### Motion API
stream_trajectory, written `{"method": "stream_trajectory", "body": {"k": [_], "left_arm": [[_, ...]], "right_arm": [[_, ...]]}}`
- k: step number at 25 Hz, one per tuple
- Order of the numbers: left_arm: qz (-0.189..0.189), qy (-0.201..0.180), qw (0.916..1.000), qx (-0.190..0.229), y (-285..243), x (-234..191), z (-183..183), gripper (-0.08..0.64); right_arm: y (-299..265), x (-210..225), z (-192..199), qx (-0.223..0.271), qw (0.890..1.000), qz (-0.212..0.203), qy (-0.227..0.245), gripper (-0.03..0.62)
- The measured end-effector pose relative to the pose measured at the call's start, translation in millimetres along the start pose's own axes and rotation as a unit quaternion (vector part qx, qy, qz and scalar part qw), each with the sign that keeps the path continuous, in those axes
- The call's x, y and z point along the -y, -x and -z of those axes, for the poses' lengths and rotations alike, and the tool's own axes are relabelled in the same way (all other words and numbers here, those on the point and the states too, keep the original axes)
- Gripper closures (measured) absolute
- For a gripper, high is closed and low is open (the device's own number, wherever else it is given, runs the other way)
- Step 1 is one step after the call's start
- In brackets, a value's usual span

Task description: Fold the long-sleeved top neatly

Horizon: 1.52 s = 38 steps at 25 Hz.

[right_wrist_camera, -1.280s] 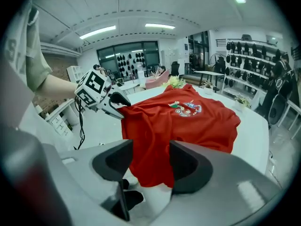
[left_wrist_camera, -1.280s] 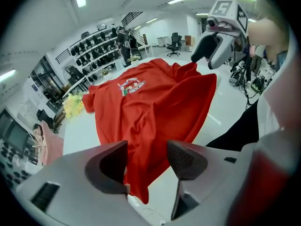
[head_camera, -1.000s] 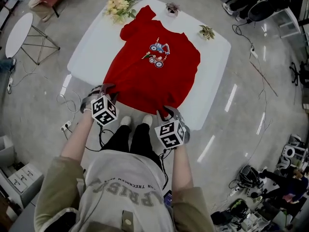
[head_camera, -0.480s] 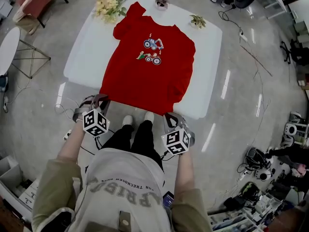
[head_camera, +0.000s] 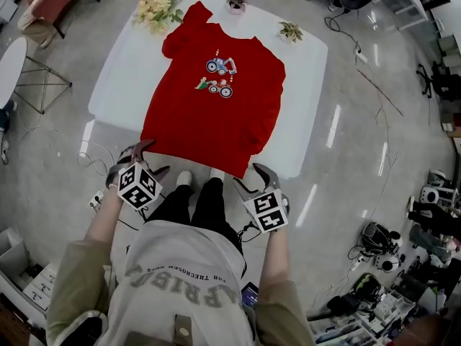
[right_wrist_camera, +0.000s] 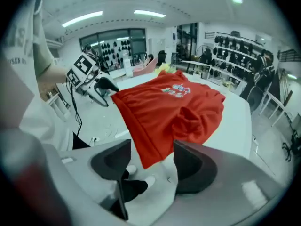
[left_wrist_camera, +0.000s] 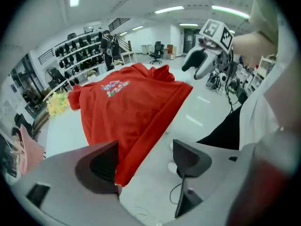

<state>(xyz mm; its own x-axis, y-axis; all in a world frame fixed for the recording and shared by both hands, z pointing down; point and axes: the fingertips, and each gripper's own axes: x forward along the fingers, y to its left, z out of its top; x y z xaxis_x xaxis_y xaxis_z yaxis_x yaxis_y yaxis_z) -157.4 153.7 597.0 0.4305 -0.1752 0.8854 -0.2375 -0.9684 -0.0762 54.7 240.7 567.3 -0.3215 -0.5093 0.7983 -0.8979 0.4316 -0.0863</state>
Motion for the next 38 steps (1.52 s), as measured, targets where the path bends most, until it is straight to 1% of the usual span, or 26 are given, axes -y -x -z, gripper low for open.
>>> {"method": "stream_trajectory", "body": {"k": [2,5,8,11,13,14,16,18,20,22,23,25,27,29,31,32,34,36,38], "left_arm": [[0.015,0.026,0.999,0.034,8.5,8.3,-33.2,0.216],[0.033,0.054,0.9943,0.086,-1.9,24.9,-96.4,0.216],[0.047,0.05,0.9915,0.11,-28.0,51.5,-160.2,0.218],[0.051,0.042,0.9913,0.114,-54.3,74.5,-207.2,0.221],[0.036,0.035,0.9934,0.103,-72.8,80.7,-224.2,0.23],[0.025,0.03,0.9949,0.093,-82.3,81.4,-229.0,0.25],[0.006,0.018,0.9973,0.071,-98.9,80.7,-234.1,0.332],[-0.012,0.011,0.998,0.061,-107.1,77.2,-237.3,0.41],[-0.035,0.018,0.9961,0.079,-101.9,70.6,-243.8,0.517],[-0.056,0.042,0.9907,0.117,-83.1,60.5,-251.6,0.528],[-0.07,0.058,0.9864,0.137,-69.6,53.0,-253.7,0.529],[-0.112,0.085,0.9755,0.169,-38.6,32.6,-251.6,0.529],[-0.165,0.105,0.9633,0.184,-9.3,7.2,-239.4,0.529],[-0.209,0.127,0.953,0.178,10.0,-18.7,-215.6,0.529],[-0.233,0.155,0.9477,0.154,13.7,-40.4,-183.1,0.529],[-0.236,0.17,0.9467,0.138,10.7,-48.7,-165.4,0.529],[-0.231,0.198,0.9471,0.101,-1.3,-59.3,-130.3,0.529],[-0.215,0.22,0.9492,0.066,-18.0,-63.4,-99.6,0.529],[-0.191,0.231,0.9533,0.035,-34.7,-63.0,-77.4,0.526]], "right_arm": [[10.7,27.5,-9.4,0.024,1.0,0.018,-0.01,0.322],[10.2,65.1,-20.0,0.031,0.999,0.033,-0.007,0.322],[13.6,92.0,-25.9,0.042,0.999,0.028,-0.012,0.322],[19.7,117.0,-21.0,0.039,0.999,0.025,0.001,0.322],[23.5,132.1,-16.8,0.037,0.999,0.024,0.007,0.322],[24.9,139.6,-14.5,0.036,0.999,0.023,0.008,0.322],[26.2,153.4,-9.5,0.034,0.999,0.021,0.01,0.322],[26.1,163.4,-6.7,0.035,0.999,0.015,0.01,0.322],[25.6,170.8,-4.7,0.035,0.999,0.007,0.013,0.322],[23.0,177.2,-1.4,0.029,0.999,0.001,0.024,0.322],[20.6,179.4,-0.9,0.026,0.999,-0.002,0.031,0.322],[14.2,181.1,-5.0,0.025,0.999,-0.013,0.045,0.322],[5.4,180.5,-14.9,0.028,0.998,-0.023,0.059,0.322],[-6.0,175.5,-29.2,0.031,0.996,-0.035,0.07,0.322],[-18.7,168.5,-44.1,0.033,0.995,-0.044,0.083,0.322],[-25.5,164.9,-51.1,0.032,0.994,-0.046,0.091,0.322],[-40.3,156.5,-63.3,0.028,0.992,-0.051,0.108,0.322],[-55.0,149.2,-72.8,0.019,0.991,-0.053,0.121,0.322],[-67.2,145.9,-80.9,0.009,0.991,-0.051,0.124,0.322]]}}
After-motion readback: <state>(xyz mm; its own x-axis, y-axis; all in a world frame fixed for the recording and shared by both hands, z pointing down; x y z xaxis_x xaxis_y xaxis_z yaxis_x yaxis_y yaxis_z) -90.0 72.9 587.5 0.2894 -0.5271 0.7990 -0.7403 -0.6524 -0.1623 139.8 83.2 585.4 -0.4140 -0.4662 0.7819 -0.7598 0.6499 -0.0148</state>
